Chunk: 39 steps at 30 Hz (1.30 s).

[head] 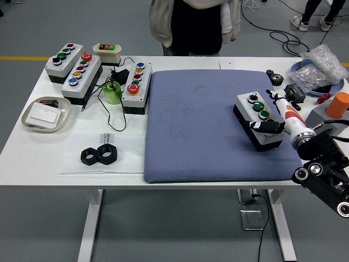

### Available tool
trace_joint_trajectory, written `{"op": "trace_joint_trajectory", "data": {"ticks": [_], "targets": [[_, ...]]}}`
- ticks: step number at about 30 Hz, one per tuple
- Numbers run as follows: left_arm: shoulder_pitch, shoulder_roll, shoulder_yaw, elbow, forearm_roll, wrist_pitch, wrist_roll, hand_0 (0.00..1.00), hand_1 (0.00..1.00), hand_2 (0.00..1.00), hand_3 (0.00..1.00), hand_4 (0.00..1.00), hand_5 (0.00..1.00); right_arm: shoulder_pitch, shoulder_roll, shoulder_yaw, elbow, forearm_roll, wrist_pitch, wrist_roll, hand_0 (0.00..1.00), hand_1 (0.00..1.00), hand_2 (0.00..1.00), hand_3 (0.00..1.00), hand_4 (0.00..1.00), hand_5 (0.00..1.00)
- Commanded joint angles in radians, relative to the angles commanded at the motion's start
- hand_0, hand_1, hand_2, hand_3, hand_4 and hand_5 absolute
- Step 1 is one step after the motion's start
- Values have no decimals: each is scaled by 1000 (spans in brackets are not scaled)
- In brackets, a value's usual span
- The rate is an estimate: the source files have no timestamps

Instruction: Pick up the button,place it on the desk,press the button,press the button

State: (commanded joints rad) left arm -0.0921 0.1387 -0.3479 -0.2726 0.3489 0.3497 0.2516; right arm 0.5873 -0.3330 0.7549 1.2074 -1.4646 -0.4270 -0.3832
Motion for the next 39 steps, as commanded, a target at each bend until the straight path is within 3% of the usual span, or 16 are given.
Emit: {"op": "trace_joint_trajectory", "data": {"ticks": [9, 22, 23, 28, 29, 34, 35, 39], "targets": [[-4, 1, 6, 0, -12, 1, -4, 746, 782, 853, 771, 542, 998, 25, 25, -19, -39, -31, 11, -64, 998, 941, 998, 998, 961, 282], [-6, 2, 10, 0, -17, 3, -6, 746, 782, 853, 771, 542, 998, 78, 58, -44, -116, -102, 70, -119, 998, 890, 977, 998, 962, 270], [-6, 2, 10, 0, -17, 3, -6, 747, 782, 855, 771, 542, 998, 79, 59, -45, -118, -104, 71, -121, 954, 760, 866, 973, 954, 235], [-6, 2, 11, 0, -18, 3, -7, 747, 782, 855, 771, 542, 998, 95, 65, -61, -137, -124, 84, -141, 954, 760, 866, 973, 954, 235], [-6, 2, 12, 0, -19, 3, -7, 746, 782, 856, 771, 542, 998, 100, 66, -68, -142, -126, 94, -147, 715, 542, 639, 889, 924, 170], [-7, 2, 15, -1, -23, 4, -9, 746, 782, 856, 771, 542, 998, 112, 67, -82, -155, -145, 108, -170, 715, 542, 639, 889, 924, 170], [-7, 2, 15, -1, -23, 4, -9, 746, 782, 856, 771, 542, 998, 115, 67, -84, -158, -149, 113, -175, 542, 432, 516, 789, 885, 69], [-8, 2, 16, -1, -25, 4, -9, 746, 782, 856, 771, 542, 998, 119, 65, -91, -159, -185, 111, -199, 542, 432, 516, 789, 885, 69]]}}
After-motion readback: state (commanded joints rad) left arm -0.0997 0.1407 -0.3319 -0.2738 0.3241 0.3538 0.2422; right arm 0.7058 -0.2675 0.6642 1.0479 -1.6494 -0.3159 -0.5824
